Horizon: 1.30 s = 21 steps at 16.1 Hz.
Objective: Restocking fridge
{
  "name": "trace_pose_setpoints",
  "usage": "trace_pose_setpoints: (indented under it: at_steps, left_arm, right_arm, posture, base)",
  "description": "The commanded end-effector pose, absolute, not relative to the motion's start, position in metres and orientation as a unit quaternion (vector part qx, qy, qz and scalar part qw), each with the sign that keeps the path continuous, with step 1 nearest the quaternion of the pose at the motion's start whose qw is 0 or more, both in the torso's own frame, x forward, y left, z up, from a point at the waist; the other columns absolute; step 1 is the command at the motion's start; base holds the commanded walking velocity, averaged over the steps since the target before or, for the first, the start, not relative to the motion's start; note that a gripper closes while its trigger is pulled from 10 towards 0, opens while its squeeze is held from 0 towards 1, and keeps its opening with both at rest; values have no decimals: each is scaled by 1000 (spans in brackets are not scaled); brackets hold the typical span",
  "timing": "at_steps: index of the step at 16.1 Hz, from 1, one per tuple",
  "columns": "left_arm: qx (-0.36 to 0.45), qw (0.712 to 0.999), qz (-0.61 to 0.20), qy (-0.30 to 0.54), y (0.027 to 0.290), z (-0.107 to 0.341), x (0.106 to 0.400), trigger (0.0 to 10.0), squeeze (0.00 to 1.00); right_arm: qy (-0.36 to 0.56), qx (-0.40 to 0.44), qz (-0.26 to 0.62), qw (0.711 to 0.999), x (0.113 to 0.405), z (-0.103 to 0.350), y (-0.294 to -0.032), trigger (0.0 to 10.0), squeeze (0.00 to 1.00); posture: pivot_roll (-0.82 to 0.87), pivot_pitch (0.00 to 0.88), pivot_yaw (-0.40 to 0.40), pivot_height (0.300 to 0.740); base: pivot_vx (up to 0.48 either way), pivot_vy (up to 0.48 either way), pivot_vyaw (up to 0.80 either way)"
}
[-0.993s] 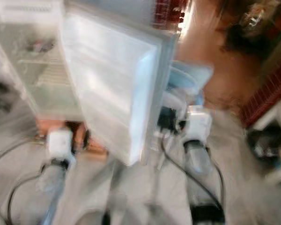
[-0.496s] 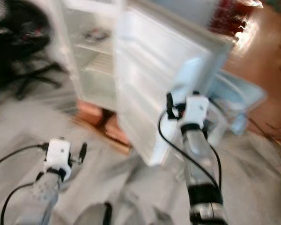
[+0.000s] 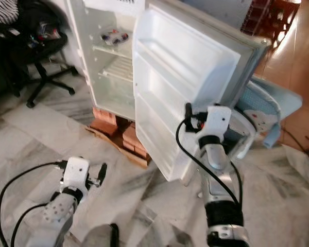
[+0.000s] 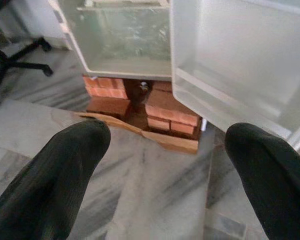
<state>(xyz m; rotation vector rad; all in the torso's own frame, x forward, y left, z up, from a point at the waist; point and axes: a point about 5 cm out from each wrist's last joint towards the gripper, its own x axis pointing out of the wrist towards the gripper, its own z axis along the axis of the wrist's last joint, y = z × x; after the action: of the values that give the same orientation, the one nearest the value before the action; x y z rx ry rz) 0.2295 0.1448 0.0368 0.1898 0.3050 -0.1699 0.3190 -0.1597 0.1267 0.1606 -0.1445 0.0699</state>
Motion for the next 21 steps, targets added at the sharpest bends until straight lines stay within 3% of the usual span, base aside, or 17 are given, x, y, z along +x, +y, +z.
trace_pose_setpoints:
  at_steps: [1, 2, 3, 5, 6, 7, 9, 10, 11, 13, 15, 18, 21]
  left_arm:
    - [98, 980, -90, 149, 144, 40, 232, 10000, 0]
    - [98, 980, -91, 150, 144, 40, 232, 10000, 0]
    - [99, 979, -91, 151, 144, 40, 231, 10000, 0]
    - [99, 979, -89, 153, 145, 40, 229, 10000, 0]
    - [98, 979, -87, 154, 145, 40, 229, 10000, 0]
    - [97, 979, -85, 156, 146, 39, 227, 10000, 0]
    - [97, 979, -85, 157, 147, 39, 226, 10000, 0]
    - [97, 978, -87, 161, 148, 38, 226, 10000, 0]
    - [97, 978, -88, 162, 148, 38, 226, 10000, 0]
    - [100, 977, -93, 163, 146, 38, 227, 10000, 0]
    - [104, 976, -96, 165, 146, 38, 226, 10000, 0]
    - [107, 975, -96, 166, 148, 39, 226, 10000, 0]
    - [109, 975, -95, 166, 148, 39, 226, 10000, 0]
  right_arm:
    - [-91, 154, 117, 977, 317, 143, -136, 10000, 0]
    - [-96, 202, 163, 961, 314, 151, -124, 10000, 0]
    - [-111, 259, 263, 923, 302, 171, -101, 10000, 0]
    - [-99, 280, 440, 848, 265, 186, -77, 10000, 0]
    - [-86, 273, 463, 839, 259, 182, -77, 10000, 0]
    - [-6, 219, 524, 823, 238, 151, -93, 10000, 0]
    - [38, 191, 558, 807, 224, 136, -107, 10000, 0]
    - [140, 105, 593, 786, 202, 107, -143, 10000, 0]
    - [166, 83, 594, 783, 198, 100, -152, 10000, 0]
    - [222, -29, 516, 827, 216, 77, -184, 10000, 0]
    - [202, -140, 341, 907, 267, 76, -208, 10000, 0]
    - [100, -166, 222, 956, 308, 113, -207, 10000, 0]
    - [6, -26, 279, 960, 315, 144, -171, 10000, 0]
  posture:
    - [156, 71, -32, 740]
    - [156, 71, -32, 740]
    - [159, 70, -35, 740]
    - [165, 72, -43, 740]
    - [165, 72, -43, 740]
    - [168, 74, -44, 740]
    - [169, 76, -43, 740]
    - [160, 80, -38, 740]
    - [159, 80, -37, 740]
    - [157, 81, -33, 740]
    - [161, 83, -27, 740]
    - [172, 84, -24, 740]
    - [177, 86, -26, 740]
  base:
    - [0, 0, 0]
    - [0, 0, 0]
    - [0, 0, 0]
    - [0, 0, 0]
    - [0, 0, 0]
    - [0, 0, 0]
    - [0, 0, 0]
    - [0, 0, 0]
    - [0, 0, 0]
    - [0, 0, 0]
    - [0, 0, 0]
    - [0, 0, 0]
    - [0, 0, 0]
